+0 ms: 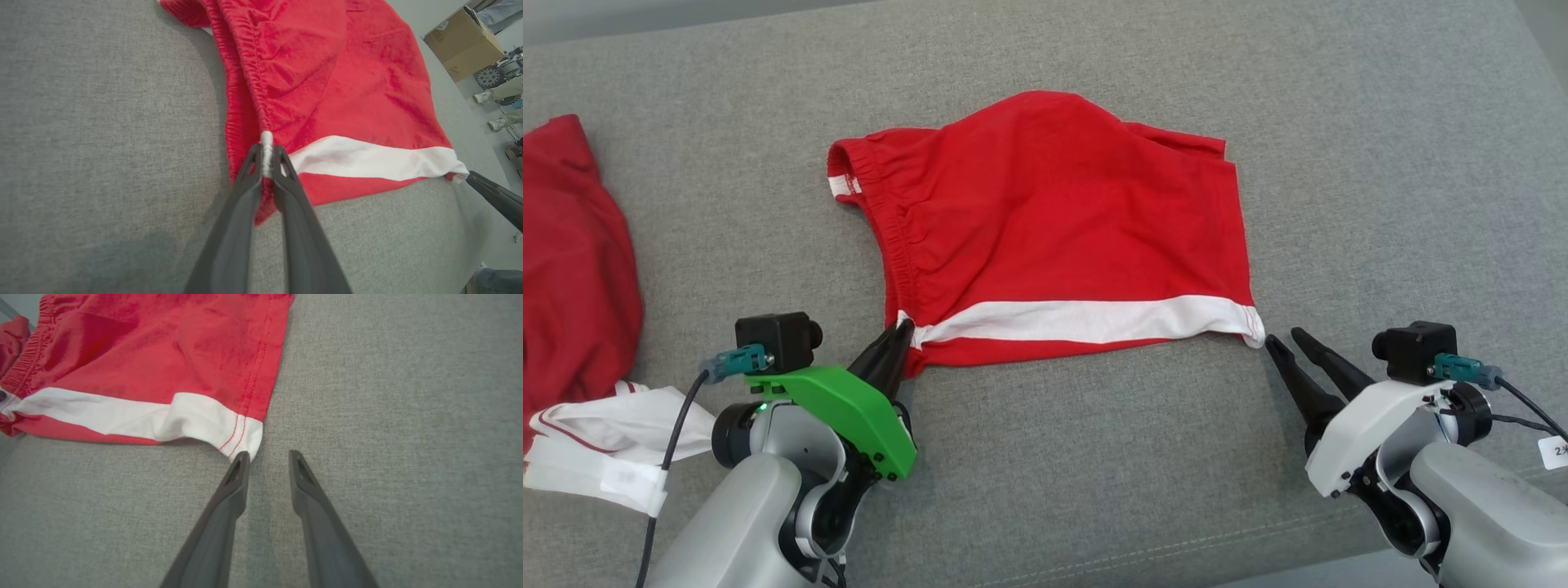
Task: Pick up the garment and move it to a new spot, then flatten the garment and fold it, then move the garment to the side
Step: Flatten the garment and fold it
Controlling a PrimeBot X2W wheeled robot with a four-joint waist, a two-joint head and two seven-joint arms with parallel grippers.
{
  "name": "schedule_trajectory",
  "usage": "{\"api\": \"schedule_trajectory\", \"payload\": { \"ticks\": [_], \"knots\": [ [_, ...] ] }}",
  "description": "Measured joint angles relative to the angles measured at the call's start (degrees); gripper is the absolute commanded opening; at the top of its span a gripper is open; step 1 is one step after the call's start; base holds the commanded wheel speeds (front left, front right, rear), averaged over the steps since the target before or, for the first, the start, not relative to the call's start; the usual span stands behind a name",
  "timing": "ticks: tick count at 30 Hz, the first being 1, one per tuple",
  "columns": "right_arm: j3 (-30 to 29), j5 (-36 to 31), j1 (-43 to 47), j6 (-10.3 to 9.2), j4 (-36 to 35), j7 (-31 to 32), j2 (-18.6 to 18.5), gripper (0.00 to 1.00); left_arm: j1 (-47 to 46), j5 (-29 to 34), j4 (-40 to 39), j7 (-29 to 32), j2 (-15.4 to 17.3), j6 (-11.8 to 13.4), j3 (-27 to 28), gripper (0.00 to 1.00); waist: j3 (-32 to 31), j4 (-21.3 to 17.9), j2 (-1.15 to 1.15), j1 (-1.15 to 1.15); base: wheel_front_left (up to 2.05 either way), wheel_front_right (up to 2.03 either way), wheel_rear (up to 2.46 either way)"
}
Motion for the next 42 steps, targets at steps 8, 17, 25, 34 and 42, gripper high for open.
{"api": "schedule_trajectory", "payload": {
  "ticks": [8, 17, 25, 34, 42],
  "knots": [
    [-1.2, 0.0, 0.0, 0.43, 0.3, -0.4, 0.9, 0.49, -0.5, 0.5, -0.5, 0.6, 0.1, 0.0, 0.0, 0.00, 0.1, -0.8, 0.00, 0.00, 0.00, 0.00, 0.00],
    [-2.2, 0.6, 0.0, 1.43, 0.7, -0.5, 2.1, 0.48, -0.6, 2.5, -1.8, 1.1, 1.1, 0.2, -0.6, 0.00, 0.2, -0.9, 0.00, 0.00, 0.00, 0.00, 0.00],
    [-2.6, 0.9, -0.7, 2.26, 2.5, -0.5, 3.2, 0.47, -0.6, 2.7, -2.4, 1.9, -0.1, 0.2, -1.8, 0.00, 0.5, -0.3, 0.00, 0.00, 0.00, 0.00, 0.00],
    [-1.9, 1.0, -1.2, 3.57, 4.8, -0.5, 4.9, 0.47, -0.6, 3.0, -2.6, 2.1, -0.3, 0.2, -1.7, 0.00, 0.9, 0.8, 0.00, 0.00, 0.00, 0.00, 0.00],
    [-1.8, 1.0, -1.2, 4.48, 6.7, -0.9, 5.4, 0.44, -0.6, 3.0, -3.0, 2.1, -0.4, 0.2, -1.3, 0.00, 1.0, 1.1, 0.00, 0.00, 0.00, 0.00, 0.00]
  ]
}}
